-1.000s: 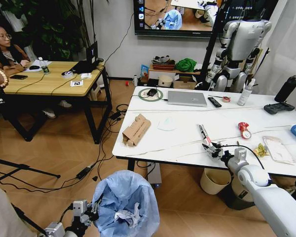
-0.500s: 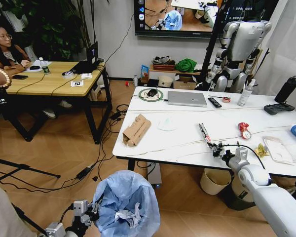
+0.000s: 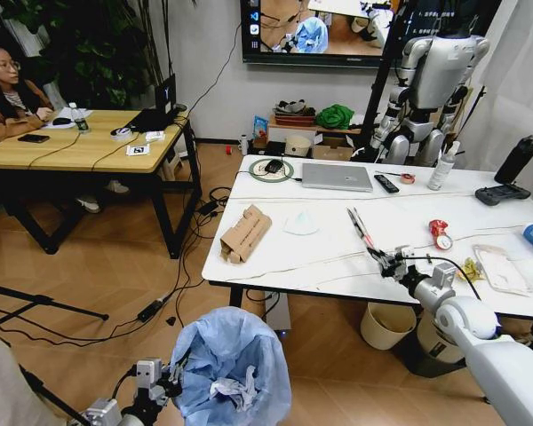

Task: Pick up the trash bin and place the trash from the table into it.

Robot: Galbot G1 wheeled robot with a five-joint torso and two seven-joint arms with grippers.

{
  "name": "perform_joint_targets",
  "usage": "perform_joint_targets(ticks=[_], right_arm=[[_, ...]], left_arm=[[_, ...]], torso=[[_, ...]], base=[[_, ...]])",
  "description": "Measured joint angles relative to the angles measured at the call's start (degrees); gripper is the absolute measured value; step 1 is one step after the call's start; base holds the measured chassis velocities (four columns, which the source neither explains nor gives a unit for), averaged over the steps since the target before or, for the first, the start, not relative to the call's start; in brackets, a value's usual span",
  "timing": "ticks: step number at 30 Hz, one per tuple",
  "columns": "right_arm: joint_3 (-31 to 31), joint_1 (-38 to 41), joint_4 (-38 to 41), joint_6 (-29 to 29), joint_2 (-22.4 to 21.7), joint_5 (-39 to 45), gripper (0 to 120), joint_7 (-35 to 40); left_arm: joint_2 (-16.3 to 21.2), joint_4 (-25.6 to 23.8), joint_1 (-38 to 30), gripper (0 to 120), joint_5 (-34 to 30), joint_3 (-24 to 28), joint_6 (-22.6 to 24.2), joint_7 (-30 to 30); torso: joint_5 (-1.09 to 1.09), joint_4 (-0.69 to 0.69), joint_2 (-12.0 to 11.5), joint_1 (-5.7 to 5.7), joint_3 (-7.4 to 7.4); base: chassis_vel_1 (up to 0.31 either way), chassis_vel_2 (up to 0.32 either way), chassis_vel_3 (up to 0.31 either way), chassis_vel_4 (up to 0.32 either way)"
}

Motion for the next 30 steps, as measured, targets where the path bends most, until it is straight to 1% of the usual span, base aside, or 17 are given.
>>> perform_joint_targets(ticks=[2,3,4,5,7,10,11,14,15,16,17,19,23,24,27,30], right_arm=[[0.4,-3.0,8.0,2.1,-1.1,1.7,0,-1.7],[-0.2,-4.9,13.3,3.2,-1.9,3.4,0,-2.0],[-0.2,-4.9,13.3,3.2,-1.9,3.4,0,-2.0],[-1.3,-6.0,16.4,4.4,-2.6,4.2,0,-2.0],[-5.9,-7.3,22.0,8.1,-4.1,4.9,0,-2.1],[-10.2,-7.3,25.7,10.1,-4.9,5.5,0,-3.7],[-10.2,-7.3,25.7,10.1,-4.9,5.5,0,-3.7],[-16.1,-6.0,26.9,12.6,-5.1,5.8,0,-5.8],[-16.9,-5.8,26.9,13.1,-5.1,5.8,0,-6.1],[-19.3,-5.1,26.4,14.2,-4.8,5.4,0,-7.6],[-19.3,-5.1,26.4,14.2,-4.8,5.4,0,-7.6],[-23.0,-4.0,24.4,15.1,-4.1,4.1,0,-10.6],[-28.0,-2.7,22.1,15.9,-2.8,1.3,0,-11.8],[-28.0,-2.7,22.1,15.9,-2.8,1.3,0,-11.8],[-31.7,-1.8,21.0,16.1,-1.8,-0.6,0,-11.9],[-33.3,-1.6,20.7,16.1,-1.5,-1.7,0,-11.9]], left_arm=[[0.5,-0.1,-0.4,0,-0.4,0.2,0.1,-0.1],[0.8,0.0,-0.7,0,-0.7,0.3,0.2,-0.1],[0.8,0.0,-0.7,0,-0.7,0.3,0.2,-0.1],[1.0,0.1,-0.8,0,-1.0,0.3,0.3,-0.2],[1.1,0.3,-1.0,0,-1.4,0.3,0.6,-0.4],[1.1,0.3,-1.0,0,-1.9,0.3,1.1,-0.7],[1.1,0.3,-1.0,0,-1.9,0.3,1.1,-0.7],[0.9,0.3,-0.9,0,-2.0,0.2,1.4,-0.9],[0.9,0.3,-0.9,0,-2.0,0.2,1.5,-0.9],[0.7,0.3,-0.8,0,-2.0,0.1,1.7,-1.0],[0.7,0.3,-0.8,0,-2.0,0.1,1.7,-1.0],[0.2,0.0,-0.6,0,-2.0,-0.1,1.9,-1.0],[-0.4,-0.3,-0.4,0,-2.0,-0.4,2.1,-1.1],[-0.4,-0.3,-0.4,0,-2.0,-0.4,2.1,-1.1],[-0.6,-0.3,-0.4,0,-2.2,-0.8,2.1,-1.2],[-0.7,-0.3,-0.4,0,-2.3,-0.9,2.1,-1.2]], torso=[[0.03,0.0,0.0,0.0,0.0],[-0.02,0.01,0.0,0.0,-0.01],[-0.02,0.01,0.0,0.0,-0.01],[-0.02,0.01,0.0,-0.01,-0.01],[0.01,0.01,0.0,-0.01,-0.01],[0.01,0.01,0.0,-0.01,-0.01],[0.01,0.01,0.0,-0.01,-0.01],[0.01,0.02,0.0,-0.01,-0.01],[0.01,0.02,0.0,-0.01,-0.01],[0.01,0.02,0.0,-0.01,-0.01],[0.01,0.02,0.0,-0.01,-0.01],[0.02,0.02,0.0,-0.01,-0.01],[0.02,0.01,0.0,-0.01,-0.01],[0.02,0.01,0.0,-0.01,-0.01],[0.01,0.02,0.0,-0.01,-0.01],[0.01,0.02,0.0,-0.01,-0.01]], base=[[0.0,0.0,0.0,0.0],[0.0,0.0,0.0,0.0],[0.0,0.0,0.0,0.0],[0.0,0.0,0.0,0.0],[0.0,0.0,0.0,0.0],[0.0,0.0,0.0,0.0],[0.0,0.0,0.0,0.0],[0.0,0.0,0.0,0.0],[0.0,0.0,0.0,0.0],[0.0,0.0,0.0,0.0],[0.0,0.0,0.0,0.0],[0.0,0.0,0.0,0.0],[0.0,0.0,0.0,0.0],[0.0,0.0,0.0,0.0],[0.0,0.0,0.0,0.0],[0.0,0.0,0.0,0.0]])
